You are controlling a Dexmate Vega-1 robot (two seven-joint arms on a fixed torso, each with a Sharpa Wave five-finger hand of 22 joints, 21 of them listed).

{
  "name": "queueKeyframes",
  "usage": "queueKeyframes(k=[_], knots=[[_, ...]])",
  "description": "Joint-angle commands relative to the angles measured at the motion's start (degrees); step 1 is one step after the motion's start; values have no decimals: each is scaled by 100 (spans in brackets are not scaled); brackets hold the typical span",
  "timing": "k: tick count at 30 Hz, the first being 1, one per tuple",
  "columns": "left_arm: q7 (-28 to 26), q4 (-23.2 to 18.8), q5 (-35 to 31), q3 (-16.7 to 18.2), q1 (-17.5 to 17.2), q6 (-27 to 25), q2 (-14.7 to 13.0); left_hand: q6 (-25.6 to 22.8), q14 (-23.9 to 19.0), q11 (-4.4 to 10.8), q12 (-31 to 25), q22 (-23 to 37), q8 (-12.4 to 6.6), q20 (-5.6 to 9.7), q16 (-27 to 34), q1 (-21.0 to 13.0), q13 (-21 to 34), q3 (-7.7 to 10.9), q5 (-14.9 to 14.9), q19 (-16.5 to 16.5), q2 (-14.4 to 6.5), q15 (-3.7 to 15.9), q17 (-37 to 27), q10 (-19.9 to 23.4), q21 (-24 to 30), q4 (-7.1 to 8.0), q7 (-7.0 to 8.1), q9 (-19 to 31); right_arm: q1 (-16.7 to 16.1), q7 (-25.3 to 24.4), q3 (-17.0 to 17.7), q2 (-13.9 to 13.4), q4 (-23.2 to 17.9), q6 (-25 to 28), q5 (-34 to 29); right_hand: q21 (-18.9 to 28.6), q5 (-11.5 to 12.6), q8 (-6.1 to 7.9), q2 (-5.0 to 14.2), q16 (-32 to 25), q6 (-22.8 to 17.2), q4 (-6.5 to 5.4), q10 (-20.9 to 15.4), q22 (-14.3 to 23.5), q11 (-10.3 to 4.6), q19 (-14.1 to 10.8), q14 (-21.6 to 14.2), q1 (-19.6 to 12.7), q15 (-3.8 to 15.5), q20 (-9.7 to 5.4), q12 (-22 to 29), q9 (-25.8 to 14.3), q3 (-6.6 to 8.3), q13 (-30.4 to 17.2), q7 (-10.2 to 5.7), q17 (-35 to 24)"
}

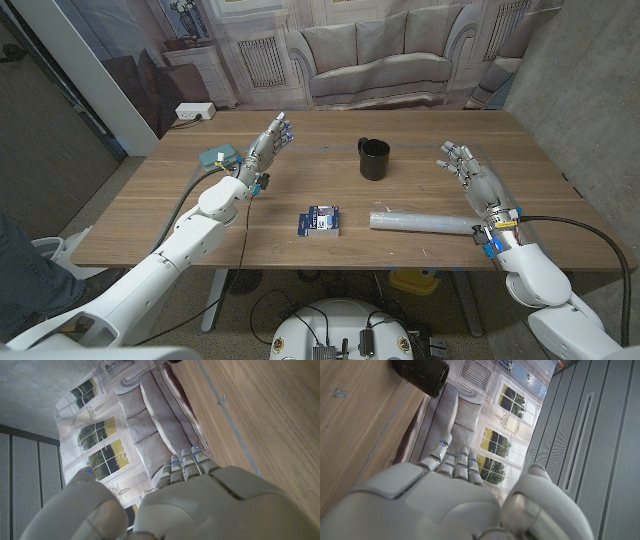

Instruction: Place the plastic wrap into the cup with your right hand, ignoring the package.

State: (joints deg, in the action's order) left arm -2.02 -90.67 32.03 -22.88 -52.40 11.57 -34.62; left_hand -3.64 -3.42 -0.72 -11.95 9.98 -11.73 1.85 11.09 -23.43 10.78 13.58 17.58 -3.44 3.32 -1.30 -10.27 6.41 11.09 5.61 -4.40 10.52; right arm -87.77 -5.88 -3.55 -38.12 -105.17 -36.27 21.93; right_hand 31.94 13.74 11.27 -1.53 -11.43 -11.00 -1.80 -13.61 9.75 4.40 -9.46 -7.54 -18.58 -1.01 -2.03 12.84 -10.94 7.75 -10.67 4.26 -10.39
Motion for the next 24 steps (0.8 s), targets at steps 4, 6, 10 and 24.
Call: queueKeyframes(k=[4,6,10,24], knots=[[64,150,-25,-77,125,18,89,-41,-41,4,-5,19,10,-26,-20,-39,21,-7,-21,-43,0,4,-21,39,34,-6,4,19,-296,-126,165,77,-139,75,-368,-36,-10,49,-24,-16,-54,35,-70,8,-21,-57,-52,-78,15,-169,39,-11,9,-7,-19,-15],[61,157,-32,-80,130,22,93,-47,-43,6,-4,19,9,-27,-19,-40,21,-9,-22,-44,-1,5,-21,38,34,-6,4,20,-341,-162,195,80,-169,108,-450,-43,-9,48,-24,-15,-55,40,-79,9,-35,-60,-55,-85,24,-168,41,-11,10,-7,-24,-15],[59,169,-34,-78,138,34,101,-50,-45,0,-4,20,10,-32,-20,-43,21,-13,-25,-41,-5,7,-21,43,33,-6,1,20,-400,-248,239,118,-202,129,-661,-59,-8,57,-28,-20,-87,53,-112,9,-53,-76,-85,-101,47,-165,50,-11,8,-7,-47,-14],[-71,136,-173,-91,212,-131,26,-55,-55,7,-1,20,16,-37,-19,-54,22,-29,-34,-47,-15,7,-22,49,34,-6,2,20,-597,-1249,376,411,-685,862,-2649,-114,11,84,-30,-33,-198,101,-238,11,-103,-167,-195,-167,127,-194,83,-13,7,-8,-141,-13]])
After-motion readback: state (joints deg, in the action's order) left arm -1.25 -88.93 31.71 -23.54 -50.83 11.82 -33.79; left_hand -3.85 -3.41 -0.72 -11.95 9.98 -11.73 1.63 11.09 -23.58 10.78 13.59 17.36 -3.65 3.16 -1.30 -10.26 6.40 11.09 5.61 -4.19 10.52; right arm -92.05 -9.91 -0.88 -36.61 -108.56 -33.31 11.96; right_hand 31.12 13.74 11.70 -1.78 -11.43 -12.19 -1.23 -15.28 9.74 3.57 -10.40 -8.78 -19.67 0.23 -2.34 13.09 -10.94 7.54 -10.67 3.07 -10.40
